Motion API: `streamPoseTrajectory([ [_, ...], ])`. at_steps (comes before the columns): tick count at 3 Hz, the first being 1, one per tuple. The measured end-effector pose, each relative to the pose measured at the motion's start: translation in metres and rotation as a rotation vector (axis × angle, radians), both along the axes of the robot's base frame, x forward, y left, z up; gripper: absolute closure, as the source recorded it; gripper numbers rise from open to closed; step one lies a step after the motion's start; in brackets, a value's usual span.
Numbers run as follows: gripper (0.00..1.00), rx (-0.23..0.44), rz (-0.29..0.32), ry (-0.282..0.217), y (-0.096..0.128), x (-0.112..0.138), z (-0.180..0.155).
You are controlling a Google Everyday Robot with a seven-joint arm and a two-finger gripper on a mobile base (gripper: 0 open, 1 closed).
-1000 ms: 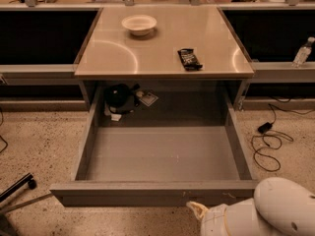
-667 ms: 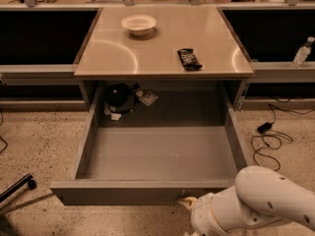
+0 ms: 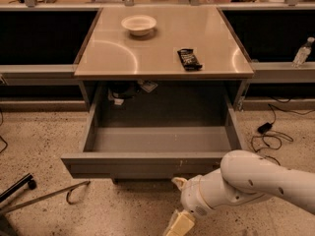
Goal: Close top drawer
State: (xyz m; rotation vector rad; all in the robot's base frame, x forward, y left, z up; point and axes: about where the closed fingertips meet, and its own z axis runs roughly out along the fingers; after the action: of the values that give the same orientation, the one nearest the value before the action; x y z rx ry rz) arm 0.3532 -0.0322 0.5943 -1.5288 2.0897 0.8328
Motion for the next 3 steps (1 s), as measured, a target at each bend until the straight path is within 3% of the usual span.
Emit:
streamPoseTrajectory([
  [2, 0.00, 0.004, 0.002, -0.014, 0.003, 0.012, 0.001],
  [3, 0.00, 0.017, -0.011, -0.041, 0.004, 0.041, 0.007],
])
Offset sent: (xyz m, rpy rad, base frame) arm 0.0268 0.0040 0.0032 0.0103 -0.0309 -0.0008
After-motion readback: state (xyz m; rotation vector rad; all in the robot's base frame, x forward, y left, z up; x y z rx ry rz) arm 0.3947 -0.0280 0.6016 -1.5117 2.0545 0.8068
